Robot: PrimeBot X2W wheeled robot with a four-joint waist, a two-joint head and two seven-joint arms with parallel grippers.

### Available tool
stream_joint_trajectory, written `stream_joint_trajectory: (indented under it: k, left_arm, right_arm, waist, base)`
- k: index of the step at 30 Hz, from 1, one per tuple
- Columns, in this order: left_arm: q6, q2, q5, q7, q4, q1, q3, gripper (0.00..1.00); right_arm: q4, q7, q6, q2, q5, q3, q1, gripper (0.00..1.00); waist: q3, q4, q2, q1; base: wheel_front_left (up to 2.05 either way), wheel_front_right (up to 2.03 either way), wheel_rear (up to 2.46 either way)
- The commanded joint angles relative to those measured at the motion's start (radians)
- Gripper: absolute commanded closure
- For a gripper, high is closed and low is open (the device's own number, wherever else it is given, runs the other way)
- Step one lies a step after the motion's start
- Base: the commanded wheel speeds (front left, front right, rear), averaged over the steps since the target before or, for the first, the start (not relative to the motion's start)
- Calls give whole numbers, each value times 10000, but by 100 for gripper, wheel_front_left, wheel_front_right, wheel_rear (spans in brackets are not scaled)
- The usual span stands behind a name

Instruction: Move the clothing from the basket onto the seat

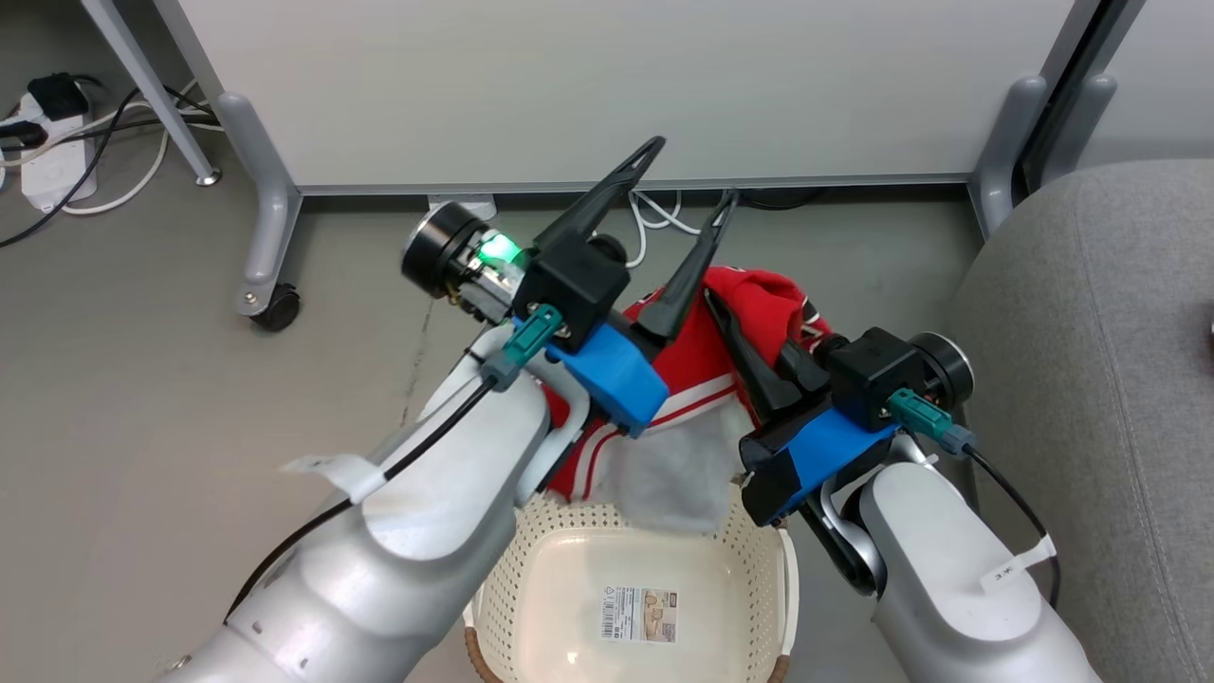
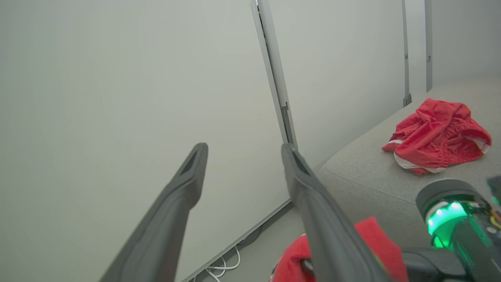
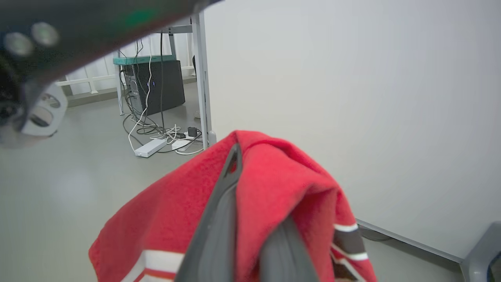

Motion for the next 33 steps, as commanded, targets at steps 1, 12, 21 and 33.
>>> stream_joint_trajectory:
  k: [1, 12, 21, 33]
  left_arm:
    - [72, 136, 107, -46, -172, 262, 166, 0]
    - [130, 446, 500, -46, -945, 1186, 744, 0]
    - [-54, 410, 895, -46, -1214, 1515, 798, 0]
    - [-406, 270, 1277, -46, -965, 1248, 560, 0]
  right_arm:
    - [-143, -37, 5, 0, -104, -120, 128, 100]
    - [-917, -37, 5, -440, -231, -955, 528, 100]
    - [-1774, -37, 5, -499, -262, -1696, 737, 100]
    - [-2891, -37, 5, -485, -198, -2651, 1359, 100]
  waist:
    - [51, -56, 0, 0]
    - [385, -675, 0, 0]
    - [813, -1831, 0, 0]
    - [1375, -3588, 0, 0]
  base:
    - [0, 0, 0]
    - [0, 0, 0]
    - [0, 0, 0]
    - [0, 0, 0]
